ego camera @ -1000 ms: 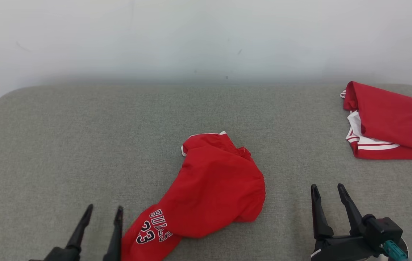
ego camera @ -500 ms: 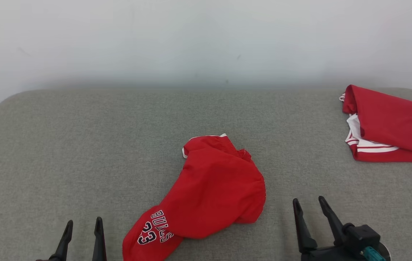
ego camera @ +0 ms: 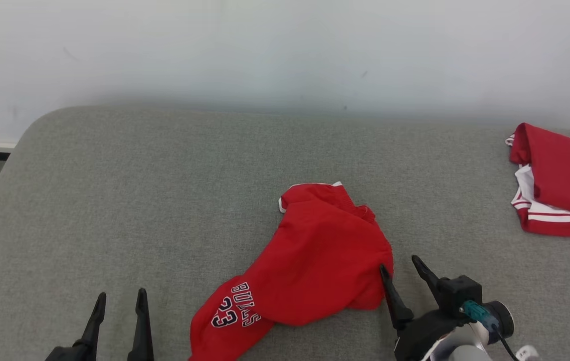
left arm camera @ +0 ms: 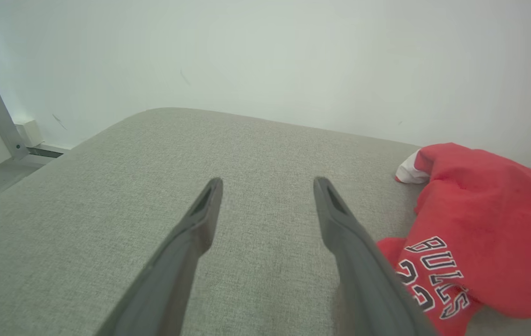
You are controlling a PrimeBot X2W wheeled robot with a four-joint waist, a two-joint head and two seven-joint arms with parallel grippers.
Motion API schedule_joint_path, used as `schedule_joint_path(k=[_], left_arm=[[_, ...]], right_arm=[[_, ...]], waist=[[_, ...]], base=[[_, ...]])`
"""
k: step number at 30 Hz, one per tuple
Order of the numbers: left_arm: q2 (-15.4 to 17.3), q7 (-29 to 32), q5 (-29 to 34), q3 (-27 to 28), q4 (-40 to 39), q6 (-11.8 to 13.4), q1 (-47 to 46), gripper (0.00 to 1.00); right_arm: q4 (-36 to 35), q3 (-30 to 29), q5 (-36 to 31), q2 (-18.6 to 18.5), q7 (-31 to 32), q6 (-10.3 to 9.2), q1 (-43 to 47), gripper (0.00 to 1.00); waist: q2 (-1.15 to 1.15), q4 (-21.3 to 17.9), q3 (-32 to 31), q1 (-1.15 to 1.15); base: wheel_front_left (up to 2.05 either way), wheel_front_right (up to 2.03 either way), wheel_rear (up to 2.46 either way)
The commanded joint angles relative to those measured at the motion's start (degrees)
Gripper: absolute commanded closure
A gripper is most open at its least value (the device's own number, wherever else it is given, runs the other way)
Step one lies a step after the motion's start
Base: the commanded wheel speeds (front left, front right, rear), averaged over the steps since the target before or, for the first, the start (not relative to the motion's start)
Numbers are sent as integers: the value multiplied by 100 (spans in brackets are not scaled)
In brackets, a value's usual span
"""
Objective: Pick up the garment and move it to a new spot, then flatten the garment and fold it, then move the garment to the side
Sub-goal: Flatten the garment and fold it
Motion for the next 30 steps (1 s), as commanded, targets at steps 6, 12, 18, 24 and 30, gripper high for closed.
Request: schedule_joint_path(k=[6,12,18,24,30], left_arm=[[-24,-11,-13,-71,35,-41,-162,0],[-26,-11,-118,-132,45,-29,-150,0],[-28,-11,-184,-164,95,-28,-42,0],[-26,-11,-203,-328,187,-30,34,0],[-25,-11,-261,-366,228,4,117,0]], right_arm=[[1114,255,266,-189,-3,-11,-694,0],[1586,414,532,-189,-3,-11,-985,74],[1349,441,693,-245,-3,-11,-932,100],[743,298,644,-384,-3,-11,-483,100],[-192,8,529,-617,-3,-11,173,100]], waist=[[0,368,232,0],[0,468,275,0],[0,359,201,0],[0,131,51,0],[0,-212,-2,0]], base=[[0,0,0],[0,0,0],[0,0,0],[0,0,0],[0,0,0]])
